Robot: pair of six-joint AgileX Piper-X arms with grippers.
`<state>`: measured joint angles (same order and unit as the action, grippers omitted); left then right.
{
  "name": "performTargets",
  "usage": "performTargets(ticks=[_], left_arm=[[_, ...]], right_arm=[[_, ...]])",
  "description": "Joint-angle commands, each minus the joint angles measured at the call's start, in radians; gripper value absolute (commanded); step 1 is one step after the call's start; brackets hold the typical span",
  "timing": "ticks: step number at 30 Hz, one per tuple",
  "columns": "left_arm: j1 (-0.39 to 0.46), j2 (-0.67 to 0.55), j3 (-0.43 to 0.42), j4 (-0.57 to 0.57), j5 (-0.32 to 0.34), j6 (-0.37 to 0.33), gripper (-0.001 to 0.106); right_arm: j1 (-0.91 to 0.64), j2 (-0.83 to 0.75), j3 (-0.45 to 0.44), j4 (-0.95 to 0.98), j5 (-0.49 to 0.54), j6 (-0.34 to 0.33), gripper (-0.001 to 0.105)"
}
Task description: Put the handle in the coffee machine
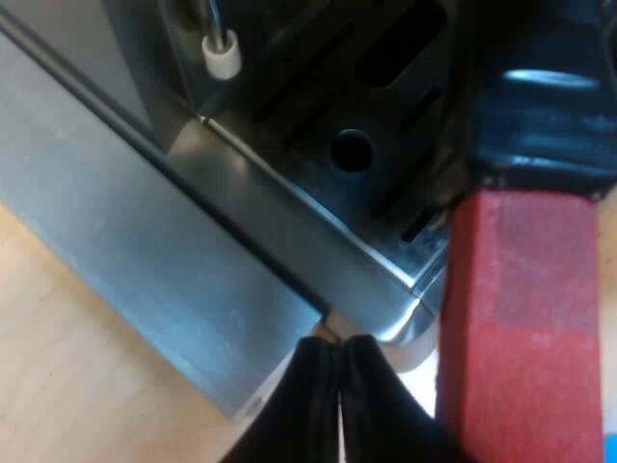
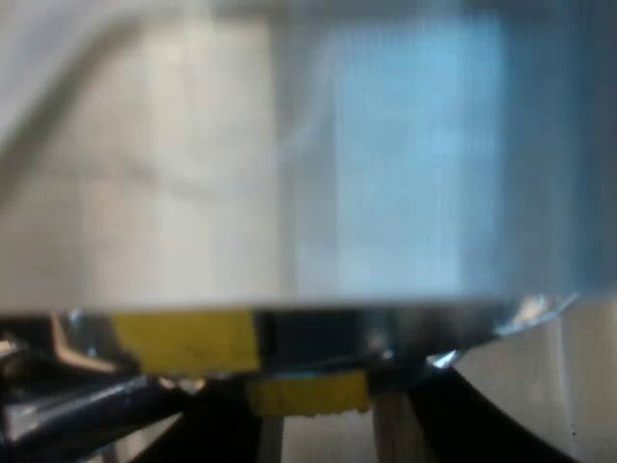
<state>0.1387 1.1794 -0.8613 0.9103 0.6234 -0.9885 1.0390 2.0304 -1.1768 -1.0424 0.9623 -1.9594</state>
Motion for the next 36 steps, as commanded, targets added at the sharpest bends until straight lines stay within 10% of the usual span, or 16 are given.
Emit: performTargets(ticks=[1,17,36], left_arm=[[-0.014,-0.037,0.028,-0.023,0.018,-0.008,0.0],[-0.225,-0.162,0.114,-0.085,-0.019,-0.112,0.0],[-0.225,-0.173,0.114,-0.078,0.034,-0.141,0.0]], right_arm=[[-0.004,-0.032,-0.02,-0.084,0.0,-0.009,0.025],[-0.004,-0.032,-0.02,-0.084,0.0,-0.012,0.025],[0.066,-0.065,0.074,-0.076,0.133,-0.053,0.025]])
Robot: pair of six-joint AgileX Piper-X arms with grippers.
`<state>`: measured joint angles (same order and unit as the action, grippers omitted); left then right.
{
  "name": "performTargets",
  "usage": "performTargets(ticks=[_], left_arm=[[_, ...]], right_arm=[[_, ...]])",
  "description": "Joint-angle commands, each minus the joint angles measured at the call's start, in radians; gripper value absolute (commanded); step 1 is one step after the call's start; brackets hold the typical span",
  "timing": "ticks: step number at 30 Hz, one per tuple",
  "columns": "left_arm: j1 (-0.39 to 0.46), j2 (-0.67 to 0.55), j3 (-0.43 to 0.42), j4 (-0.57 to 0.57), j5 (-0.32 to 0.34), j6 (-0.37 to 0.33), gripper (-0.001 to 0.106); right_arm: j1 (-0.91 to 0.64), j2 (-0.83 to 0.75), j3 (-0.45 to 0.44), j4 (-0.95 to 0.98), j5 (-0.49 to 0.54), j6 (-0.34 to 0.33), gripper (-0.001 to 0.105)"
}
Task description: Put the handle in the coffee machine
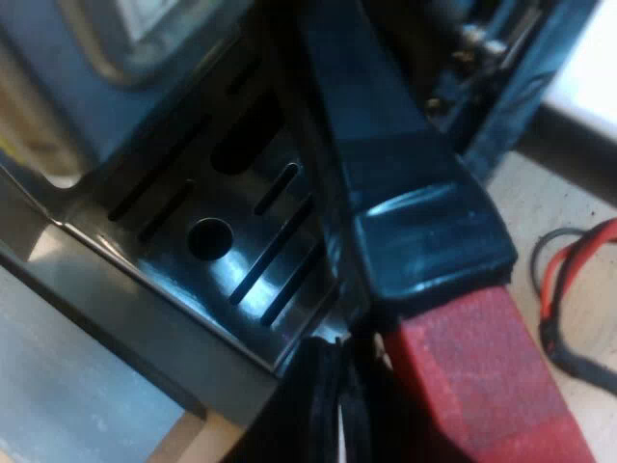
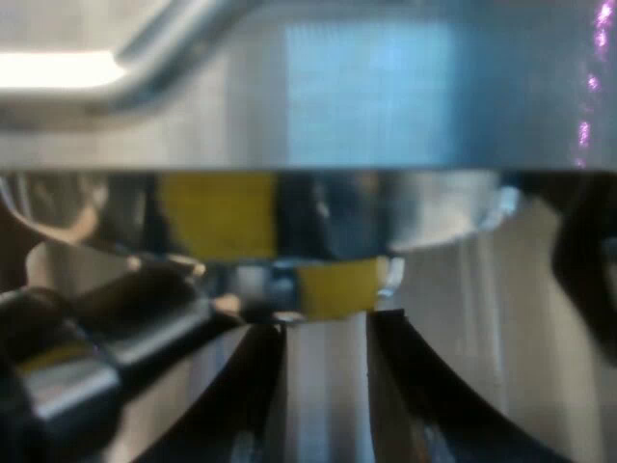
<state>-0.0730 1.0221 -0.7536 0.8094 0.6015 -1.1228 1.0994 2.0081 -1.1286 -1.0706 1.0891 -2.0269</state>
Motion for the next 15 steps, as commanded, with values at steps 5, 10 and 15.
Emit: performTargets(ticks=[5,10,15], left_arm=[[-0.014,-0.029,0.007,0.017,0.056,-0.024,0.0],[-0.014,-0.029,0.024,0.014,0.056,-0.039,0.0],[-0.014,-0.029,0.048,0.0,0.056,-0.056,0.0]], right_arm=[[0.023,-0.101,0.136,-0.047,0.007,0.033,0.025],[0.039,-0.144,0.204,-0.047,0.007,0.033,0.025],[0.111,-0.313,0.417,-0.047,0.007,0.031,0.025]])
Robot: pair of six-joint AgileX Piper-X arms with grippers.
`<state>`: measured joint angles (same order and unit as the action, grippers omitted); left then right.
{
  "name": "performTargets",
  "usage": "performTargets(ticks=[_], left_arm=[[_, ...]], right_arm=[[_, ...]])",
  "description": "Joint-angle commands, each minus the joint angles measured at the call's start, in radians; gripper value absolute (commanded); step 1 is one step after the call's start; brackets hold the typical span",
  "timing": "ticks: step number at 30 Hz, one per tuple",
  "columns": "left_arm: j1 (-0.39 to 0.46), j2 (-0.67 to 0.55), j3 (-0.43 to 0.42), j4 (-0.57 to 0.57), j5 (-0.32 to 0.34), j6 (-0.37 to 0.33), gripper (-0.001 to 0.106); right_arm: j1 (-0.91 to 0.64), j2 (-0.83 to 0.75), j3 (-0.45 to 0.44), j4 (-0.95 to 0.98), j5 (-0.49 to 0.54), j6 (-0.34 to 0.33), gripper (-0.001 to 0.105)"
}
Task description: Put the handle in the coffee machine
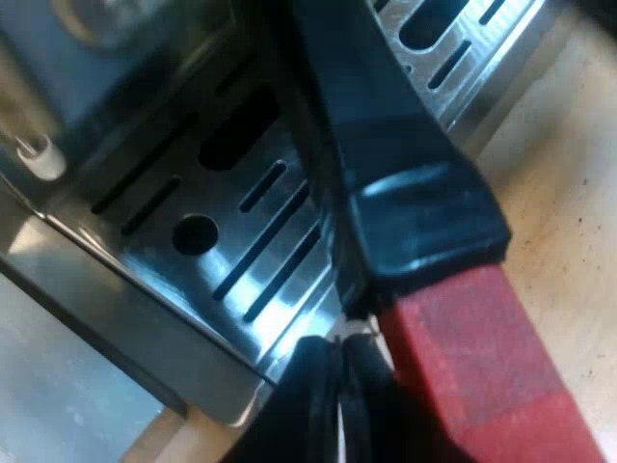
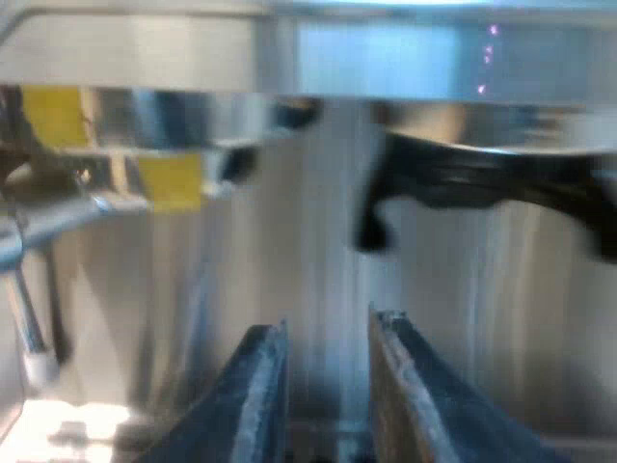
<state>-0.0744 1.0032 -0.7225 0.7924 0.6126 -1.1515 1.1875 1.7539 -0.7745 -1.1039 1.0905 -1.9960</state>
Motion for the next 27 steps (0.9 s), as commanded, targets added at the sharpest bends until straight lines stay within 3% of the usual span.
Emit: performTargets(ticks=[1,6,11,14,17,27], left_arm=[[-0.012,-0.01,0.019,0.017,0.044,-0.028,0.0],[-0.027,-0.01,0.019,0.014,0.069,-0.041,0.0],[-0.081,-0.01,0.019,0.018,0.07,-0.056,0.0],[-0.1,-0.01,0.019,0.018,0.065,-0.056,0.0],[-0.105,-0.029,0.019,0.018,0.062,-0.056,0.0],[-0.159,-0.054,0.019,0.005,0.076,-0.073,0.0]], right_arm=[[0.03,-0.079,0.077,-0.014,0.006,0.001,0.025],[0.106,-0.218,0.161,0.031,0.006,-0.006,0.025],[0.136,-0.279,0.164,0.132,0.003,-0.003,0.025],[0.171,-0.364,0.164,0.262,-0.03,0.03,0.025],[0.18,-0.489,0.164,0.426,-0.041,0.118,0.025],[0.18,-0.634,0.157,0.615,-0.143,0.162,0.025]])
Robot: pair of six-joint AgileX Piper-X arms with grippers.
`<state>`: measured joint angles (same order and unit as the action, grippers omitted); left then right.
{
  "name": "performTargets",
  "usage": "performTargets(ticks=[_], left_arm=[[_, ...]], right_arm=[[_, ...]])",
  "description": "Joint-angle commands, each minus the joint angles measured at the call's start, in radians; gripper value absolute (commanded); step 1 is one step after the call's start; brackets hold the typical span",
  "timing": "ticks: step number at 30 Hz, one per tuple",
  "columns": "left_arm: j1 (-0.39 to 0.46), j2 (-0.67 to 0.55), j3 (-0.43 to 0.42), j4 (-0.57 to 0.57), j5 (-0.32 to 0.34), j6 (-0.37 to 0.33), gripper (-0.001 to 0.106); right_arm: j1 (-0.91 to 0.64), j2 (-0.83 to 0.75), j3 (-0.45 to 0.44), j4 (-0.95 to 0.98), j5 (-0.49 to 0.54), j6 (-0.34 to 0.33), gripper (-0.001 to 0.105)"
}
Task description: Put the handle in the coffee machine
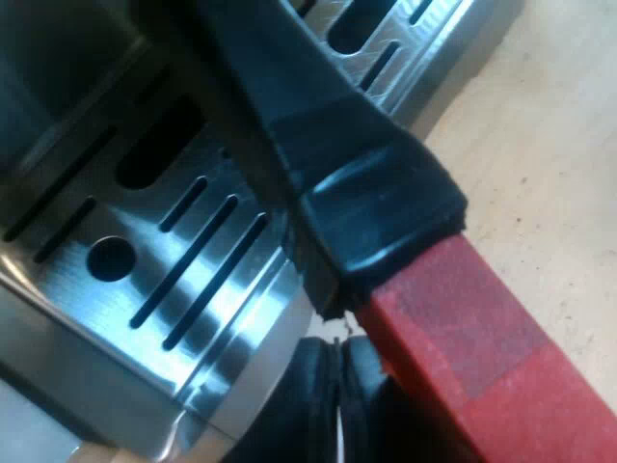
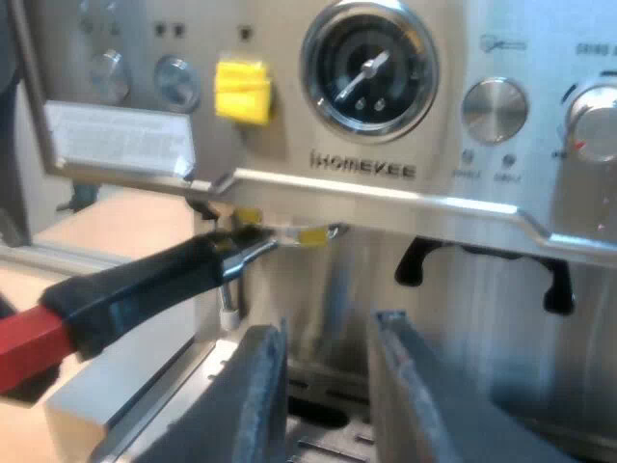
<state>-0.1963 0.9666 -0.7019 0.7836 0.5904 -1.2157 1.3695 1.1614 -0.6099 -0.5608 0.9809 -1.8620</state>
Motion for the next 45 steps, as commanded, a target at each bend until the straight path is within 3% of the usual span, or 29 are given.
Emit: performTargets(ticks=[1,5,7,15,22,24,28,33,38,40,45], left_arm=[[-0.06,-0.018,-0.001,0.003,0.098,-0.008,0.0],[-0.11,-0.018,-0.001,-0.06,0.094,-0.018,0.0],[-0.136,-0.018,-0.001,-0.132,0.094,-0.021,0.0],[-0.191,0.02,-0.001,-0.216,0.157,-0.021,0.0],[-0.193,0.046,-0.001,-0.28,0.169,-0.021,0.0],[-0.193,0.046,-0.001,-0.322,0.24,-0.072,0.0],[-0.193,0.046,-0.001,-0.37,0.25,-0.144,0.0],[-0.172,0.046,-0.001,-0.346,0.245,-0.146,0.0],[-0.089,0.038,-0.001,-0.272,0.245,-0.146,0.0],[-0.014,0.002,-0.001,-0.177,0.245,-0.108,0.0],[0.037,-0.041,-0.001,-0.107,0.241,-0.057,0.0]], right_arm=[[-0.002,-0.061,-0.007,0.104,-0.044,0.048,0.025],[-0.002,-0.127,-0.027,0.255,-0.096,0.158,0.025],[-0.002,-0.172,-0.076,0.469,-0.135,0.224,0.025],[-0.002,-0.18,-0.134,0.552,-0.186,0.227,0.025],[-0.002,-0.18,-0.137,0.555,-0.199,0.227,0.025],[-0.002,-0.18,-0.137,0.561,-0.199,0.227,0.025],[-0.002,-0.18,-0.137,0.582,-0.199,0.229,0.025],[-0.002,-0.18,-0.137,0.6,-0.199,0.229,0.025],[-0.002,-0.18,-0.137,0.599,-0.199,0.229,0.025],[-0.002,-0.18,-0.137,0.601,-0.217,0.229,0.025],[-0.005,-0.18,-0.137,0.611,-0.28,0.229,0.032]])
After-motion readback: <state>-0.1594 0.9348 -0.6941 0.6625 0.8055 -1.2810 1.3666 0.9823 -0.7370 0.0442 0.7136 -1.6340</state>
